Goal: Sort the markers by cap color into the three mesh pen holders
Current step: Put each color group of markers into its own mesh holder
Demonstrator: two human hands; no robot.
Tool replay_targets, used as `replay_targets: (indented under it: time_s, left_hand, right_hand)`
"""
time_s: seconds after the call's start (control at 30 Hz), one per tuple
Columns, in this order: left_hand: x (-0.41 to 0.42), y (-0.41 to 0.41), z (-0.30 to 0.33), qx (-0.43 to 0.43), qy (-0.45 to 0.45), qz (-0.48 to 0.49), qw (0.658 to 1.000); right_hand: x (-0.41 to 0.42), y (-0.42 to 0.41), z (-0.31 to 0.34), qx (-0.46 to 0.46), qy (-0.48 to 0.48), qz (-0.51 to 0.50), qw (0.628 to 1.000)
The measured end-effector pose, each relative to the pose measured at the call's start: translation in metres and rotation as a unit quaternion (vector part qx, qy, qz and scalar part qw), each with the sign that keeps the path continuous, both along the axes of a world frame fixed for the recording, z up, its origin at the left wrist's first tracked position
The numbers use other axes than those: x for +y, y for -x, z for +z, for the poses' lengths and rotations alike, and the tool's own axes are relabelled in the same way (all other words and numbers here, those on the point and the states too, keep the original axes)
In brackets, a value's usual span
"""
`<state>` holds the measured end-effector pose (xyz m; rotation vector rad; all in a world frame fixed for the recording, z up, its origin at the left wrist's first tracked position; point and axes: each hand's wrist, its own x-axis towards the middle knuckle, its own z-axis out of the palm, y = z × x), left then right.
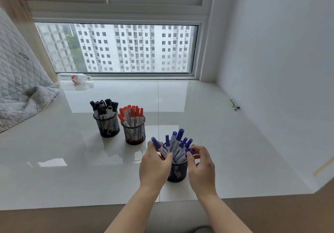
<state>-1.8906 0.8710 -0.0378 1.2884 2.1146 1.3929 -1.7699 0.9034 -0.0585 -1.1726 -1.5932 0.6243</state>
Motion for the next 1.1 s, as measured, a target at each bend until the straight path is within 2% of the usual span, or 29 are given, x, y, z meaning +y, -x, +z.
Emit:
replay_targets:
  time_s: [0.17,0.27,0.33,0.4,0.47,0.6,0.8,0.87,0.97,1.1]
  left_hand:
    - [0.002,0.001,0.007,-0.035,-0.102,0.024,0.994]
    - [0.001,0.003,0.001,0.047,-0.119,-0.004,0.992]
    - [0.000,0.001,-0.005,0.102,-0.098,-0.020,0.990]
    - [-0.004,0.000,-0.013,0.104,-0.092,-0.027,0.990]
    - [-0.008,-0.001,-0.022,0.081,-0.098,-0.039,0.991]
    - [-0.008,-0.003,-0.032,0.007,-0.074,-0.067,0.995]
    - [0.006,-0.008,-0.034,-0.166,-0.029,-0.109,0.980]
    - [0.010,-0.007,-0.035,-0.210,-0.015,-0.123,0.970]
    - [0.013,-0.003,-0.036,-0.225,-0.005,-0.130,0.966]
    - [0.013,-0.001,-0.034,-0.219,-0.009,-0.140,0.966]
  right_hand:
    - [0.001,-0.004,0.003,-0.019,-0.001,0.005,1.000]
    - [0.001,-0.007,0.006,-0.022,-0.004,0.017,1.000]
    - [0.002,-0.010,0.010,-0.021,-0.007,0.015,1.000]
    - [0.006,-0.012,0.019,-0.009,-0.018,0.000,1.000]
    - [0.014,-0.014,0.032,-0.018,-0.039,-0.004,0.999]
    - [0.041,-0.011,0.060,-0.103,-0.052,0.038,0.993]
    - [0.077,0.008,0.088,-0.241,0.000,0.176,0.954]
    - [0.087,0.014,0.093,-0.266,0.069,0.231,0.933]
    - [0.098,0.021,0.097,-0.278,0.175,0.282,0.901]
    - [0.104,0.024,0.096,-0.339,0.176,0.278,0.881]
